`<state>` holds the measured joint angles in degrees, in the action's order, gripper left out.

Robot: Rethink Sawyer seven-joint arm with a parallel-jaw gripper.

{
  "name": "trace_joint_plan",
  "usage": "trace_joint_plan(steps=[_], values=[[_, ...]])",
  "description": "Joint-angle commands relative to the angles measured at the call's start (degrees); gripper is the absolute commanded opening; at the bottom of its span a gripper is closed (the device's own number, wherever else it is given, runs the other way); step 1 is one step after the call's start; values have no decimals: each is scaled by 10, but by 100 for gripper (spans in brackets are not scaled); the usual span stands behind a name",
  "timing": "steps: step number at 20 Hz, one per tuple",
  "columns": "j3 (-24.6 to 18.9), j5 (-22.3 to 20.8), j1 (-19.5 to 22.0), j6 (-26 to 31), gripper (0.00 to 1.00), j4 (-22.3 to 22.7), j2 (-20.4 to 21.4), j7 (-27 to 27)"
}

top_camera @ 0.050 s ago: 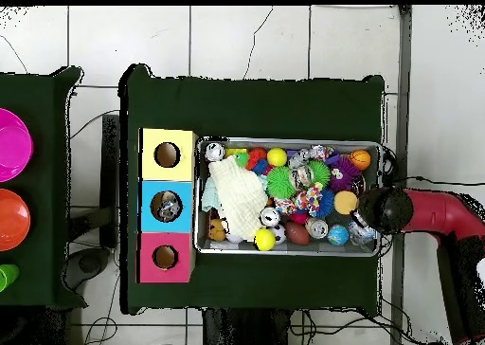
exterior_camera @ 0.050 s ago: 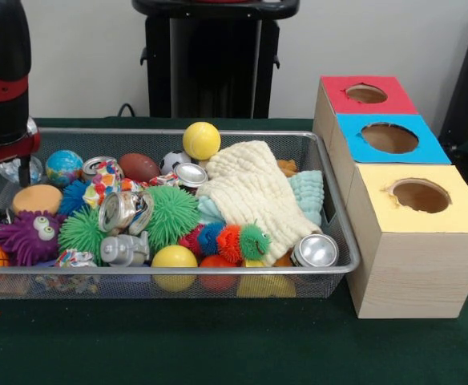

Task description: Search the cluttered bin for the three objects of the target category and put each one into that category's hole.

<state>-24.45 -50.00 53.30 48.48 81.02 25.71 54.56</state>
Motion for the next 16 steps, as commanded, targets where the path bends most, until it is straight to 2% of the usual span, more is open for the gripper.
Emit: trace_joint_plan(steps=[1,9,16], values=[[82,-26,1,130,100,-7,-53,-67],[104,-30,-1,129,100,-18,-68,-62],[116,-7,-7,155,100,-8,-54,-71]])
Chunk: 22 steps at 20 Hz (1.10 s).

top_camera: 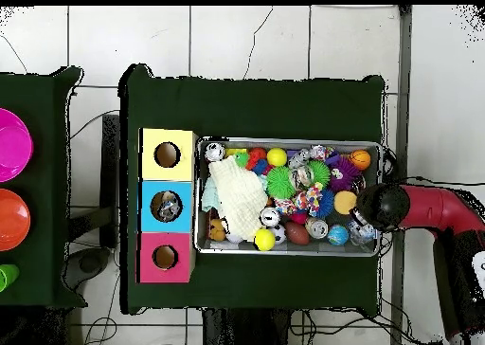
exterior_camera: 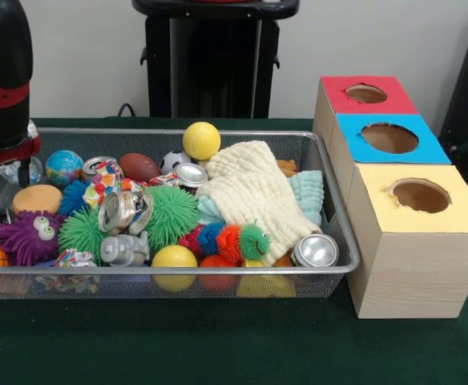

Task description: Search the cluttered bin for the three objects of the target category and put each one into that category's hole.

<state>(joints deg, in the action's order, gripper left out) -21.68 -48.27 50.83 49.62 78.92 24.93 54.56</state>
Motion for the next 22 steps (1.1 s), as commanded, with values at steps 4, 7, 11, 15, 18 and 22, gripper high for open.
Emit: trace_joint_plan(steps=[4,7,11,15,18,22], values=[[97,-10,9,167,100,19,-38,-68],[99,4,8,165,100,28,-36,-63],[102,16,4,167,100,36,-32,-66],[109,20,0,166,100,34,-32,-65],[111,26,-2,166,100,37,-28,-67],[108,34,1,160,100,42,-24,-77]])
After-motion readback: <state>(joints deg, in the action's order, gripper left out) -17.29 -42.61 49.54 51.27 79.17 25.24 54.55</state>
